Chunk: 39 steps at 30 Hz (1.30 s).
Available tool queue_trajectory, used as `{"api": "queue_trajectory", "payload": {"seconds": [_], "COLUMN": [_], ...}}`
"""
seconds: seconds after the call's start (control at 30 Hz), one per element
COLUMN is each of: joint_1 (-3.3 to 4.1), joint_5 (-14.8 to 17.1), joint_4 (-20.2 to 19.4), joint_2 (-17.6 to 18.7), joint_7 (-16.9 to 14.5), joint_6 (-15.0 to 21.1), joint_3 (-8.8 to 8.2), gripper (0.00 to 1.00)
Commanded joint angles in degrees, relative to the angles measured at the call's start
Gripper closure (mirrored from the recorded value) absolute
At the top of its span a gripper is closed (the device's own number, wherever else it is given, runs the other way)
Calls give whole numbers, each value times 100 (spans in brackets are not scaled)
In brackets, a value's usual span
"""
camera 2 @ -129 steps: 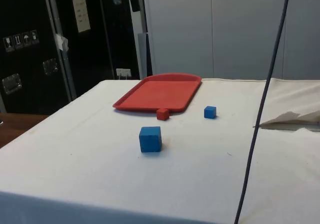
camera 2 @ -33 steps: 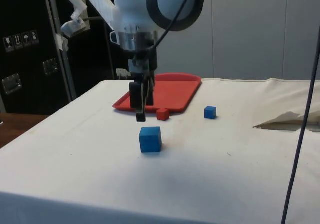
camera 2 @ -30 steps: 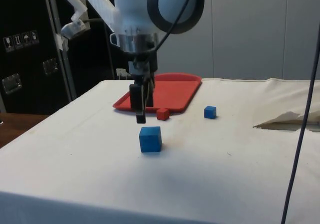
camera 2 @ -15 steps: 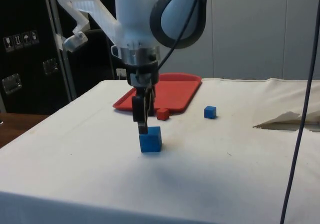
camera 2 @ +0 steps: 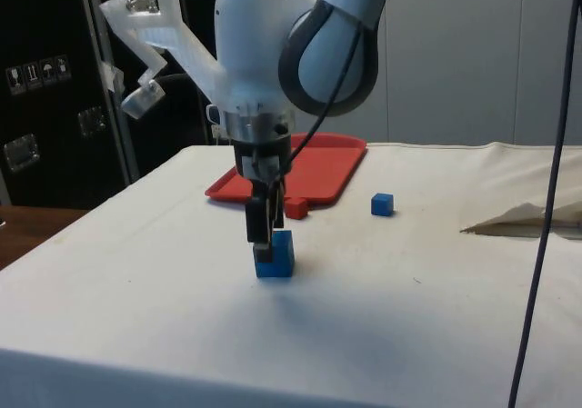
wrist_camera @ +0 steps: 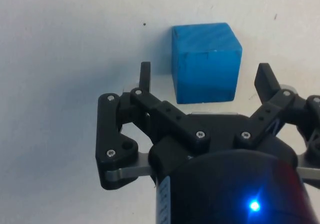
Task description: Pick up the largest block and place it onto the tray.
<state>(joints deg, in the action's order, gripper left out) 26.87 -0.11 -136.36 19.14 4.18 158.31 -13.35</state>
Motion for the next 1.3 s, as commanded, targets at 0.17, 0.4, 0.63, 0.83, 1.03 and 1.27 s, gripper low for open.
{"api": "queue_trajectory", "payload": {"seconds": [0.17, 0.4, 0.63, 0.83, 1.03, 1.27], "joint_1": [-126, -166, -86, -132, -109, -115], "joint_5": [120, 120, 0, 63, 11, -23], "joint_4": [-17, -11, 6, -11, -40, -52], "joint_2": [172, 241, 241, 138, -115, -447], "joint_7": [-143, -189, -92, -149, -103, -80], "joint_6": [212, 246, 189, 160, -11, -281], "joint_3": [103, 109, 0, 57, 0, -29], "gripper": [3, 78, 100, 100, 100, 100]}}
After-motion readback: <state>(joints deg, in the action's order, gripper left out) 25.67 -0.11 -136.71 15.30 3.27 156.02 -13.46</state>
